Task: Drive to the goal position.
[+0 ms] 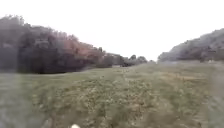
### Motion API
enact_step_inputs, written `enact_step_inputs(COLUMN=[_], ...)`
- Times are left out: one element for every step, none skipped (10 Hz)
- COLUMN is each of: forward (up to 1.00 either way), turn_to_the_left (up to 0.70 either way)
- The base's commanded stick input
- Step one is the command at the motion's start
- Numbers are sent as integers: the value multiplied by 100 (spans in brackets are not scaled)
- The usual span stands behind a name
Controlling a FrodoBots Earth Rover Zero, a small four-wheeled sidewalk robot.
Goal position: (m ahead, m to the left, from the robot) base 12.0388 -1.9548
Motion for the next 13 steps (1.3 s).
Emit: enact_step_inputs(forward=[85,85,85,85,85,85,85,85,85,85,85,85,85], turn_to_the_left=[-34,-34,-34,-33,-8,-2,-1,0,0,0,0,0,0])
